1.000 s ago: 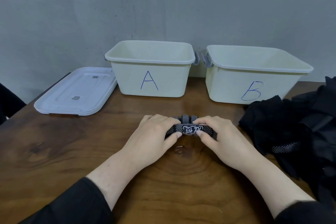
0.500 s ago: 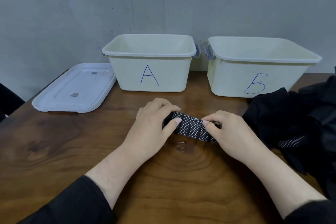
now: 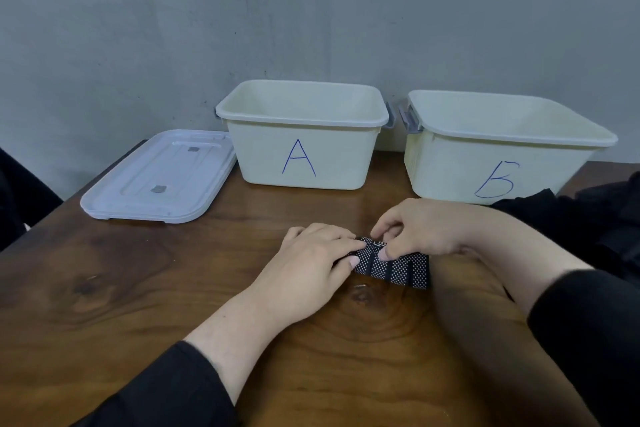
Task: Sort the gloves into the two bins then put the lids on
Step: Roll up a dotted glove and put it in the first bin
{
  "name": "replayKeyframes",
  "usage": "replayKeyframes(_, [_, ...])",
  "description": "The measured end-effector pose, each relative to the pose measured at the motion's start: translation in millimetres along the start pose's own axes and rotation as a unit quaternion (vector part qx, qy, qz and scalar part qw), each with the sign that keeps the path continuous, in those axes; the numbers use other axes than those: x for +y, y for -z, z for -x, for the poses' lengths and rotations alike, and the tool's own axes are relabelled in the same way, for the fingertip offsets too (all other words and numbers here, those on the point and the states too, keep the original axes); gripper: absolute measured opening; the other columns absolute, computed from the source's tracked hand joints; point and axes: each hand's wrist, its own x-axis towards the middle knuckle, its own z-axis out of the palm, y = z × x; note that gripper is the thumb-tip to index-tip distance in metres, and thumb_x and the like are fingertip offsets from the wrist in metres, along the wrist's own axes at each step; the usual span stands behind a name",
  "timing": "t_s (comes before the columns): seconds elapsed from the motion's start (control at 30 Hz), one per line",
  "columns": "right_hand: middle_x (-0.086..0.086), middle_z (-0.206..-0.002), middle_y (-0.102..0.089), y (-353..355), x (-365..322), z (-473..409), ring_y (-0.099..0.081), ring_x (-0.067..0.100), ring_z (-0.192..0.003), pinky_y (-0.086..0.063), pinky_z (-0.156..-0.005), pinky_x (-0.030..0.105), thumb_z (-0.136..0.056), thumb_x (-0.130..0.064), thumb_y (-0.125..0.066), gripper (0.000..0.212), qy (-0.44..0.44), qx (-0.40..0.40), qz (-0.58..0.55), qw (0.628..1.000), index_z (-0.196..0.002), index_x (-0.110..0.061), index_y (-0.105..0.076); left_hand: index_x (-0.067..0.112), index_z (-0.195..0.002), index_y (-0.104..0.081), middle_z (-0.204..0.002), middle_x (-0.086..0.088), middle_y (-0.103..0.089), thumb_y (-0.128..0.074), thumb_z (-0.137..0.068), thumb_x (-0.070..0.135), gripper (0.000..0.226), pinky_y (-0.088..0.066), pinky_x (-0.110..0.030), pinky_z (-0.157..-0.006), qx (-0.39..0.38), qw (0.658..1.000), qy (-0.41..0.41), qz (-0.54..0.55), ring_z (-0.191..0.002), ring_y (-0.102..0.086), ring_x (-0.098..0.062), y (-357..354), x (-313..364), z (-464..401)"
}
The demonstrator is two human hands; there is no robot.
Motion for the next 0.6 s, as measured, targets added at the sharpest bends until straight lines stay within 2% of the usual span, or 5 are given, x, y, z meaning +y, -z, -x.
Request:
replayKeyframes(0.07, [-0.020, -0.072, -0.065, 2.9, -3.2, -6.7, -0.064, 0.012, -0.082, -0.057, -0.087, 0.041, -0.082, -0.032, -0.081, 0.033, -0.006, -0.034, 0.004, 0.999, -0.114, -0.027, -0.072, 0.037, -0.135, -0.058, -0.137, 0.021, -0.053, -0.045, -0.103, 0.040, 0.034, -0.022, -0.029, -0.110, 0.002, 1.000, -0.005, 0.008, -0.130, -0.037, -0.001, 1.0, -2.1, 0.1])
replayKeyframes(0.17, [-0.009, -0.086, -0.075, 2.9, -8.4, -14.9, -0.069, 0.028, -0.087, -0.056, -0.086, 0.051, -0.075, -0.034, -0.082, 0.033, -0.012, -0.066, 0.023, 0.997, -0.106, -0.030, -0.072, 0.032, -0.129, -0.064, -0.135, 0.018, -0.055, -0.048, -0.103, 0.036, 0.031, -0.023, -0.030, -0.111, 0.027, 0.999, -0.017, 0.029, -0.130, -0.040, -0.002, 3.2, -3.8, -0.6])
replayKeyframes(0.37, [0.001, -0.099, -0.075, 3.9, -12.3, -18.2, -0.070, 0.029, -0.098, -0.055, -0.088, 0.051, -0.069, -0.037, -0.080, 0.028, -0.004, -0.085, 0.024, 0.996, -0.095, -0.030, -0.072, 0.027, -0.116, -0.072, -0.126, 0.015, -0.060, -0.044, -0.098, 0.038, 0.034, -0.029, -0.024, -0.106, 0.159, 0.984, 0.010, 0.073, -0.124, -0.044, 0.000, 18.9, -19.7, 1.2])
replayKeyframes(0.47, [0.010, -0.099, -0.076, 6.8, -7.4, -14.9, -0.067, 0.027, -0.085, -0.050, -0.078, 0.043, -0.069, -0.029, -0.080, 0.027, 0.009, -0.065, -0.079, 0.995, -0.095, -0.023, -0.076, 0.026, -0.115, -0.071, -0.126, 0.014, -0.058, -0.046, -0.096, 0.036, 0.034, -0.031, -0.027, -0.105, 0.216, 0.972, 0.043, 0.080, -0.122, -0.044, 0.000, 30.3, -38.0, 0.7])
replayKeyframes(0.6, [0.028, -0.108, -0.071, 29.0, -11.6, -13.1, -0.072, 0.032, -0.095, -0.056, -0.087, 0.042, -0.087, 0.001, -0.068, 0.022, 0.021, -0.068, -0.316, 0.946, -0.108, 0.004, -0.067, 0.026, -0.121, -0.067, -0.130, 0.018, -0.051, -0.048, -0.096, 0.035, 0.033, -0.033, -0.033, -0.109, 0.271, 0.954, 0.095, 0.086, -0.124, -0.041, 0.002, 43.3, -65.6, -0.9])
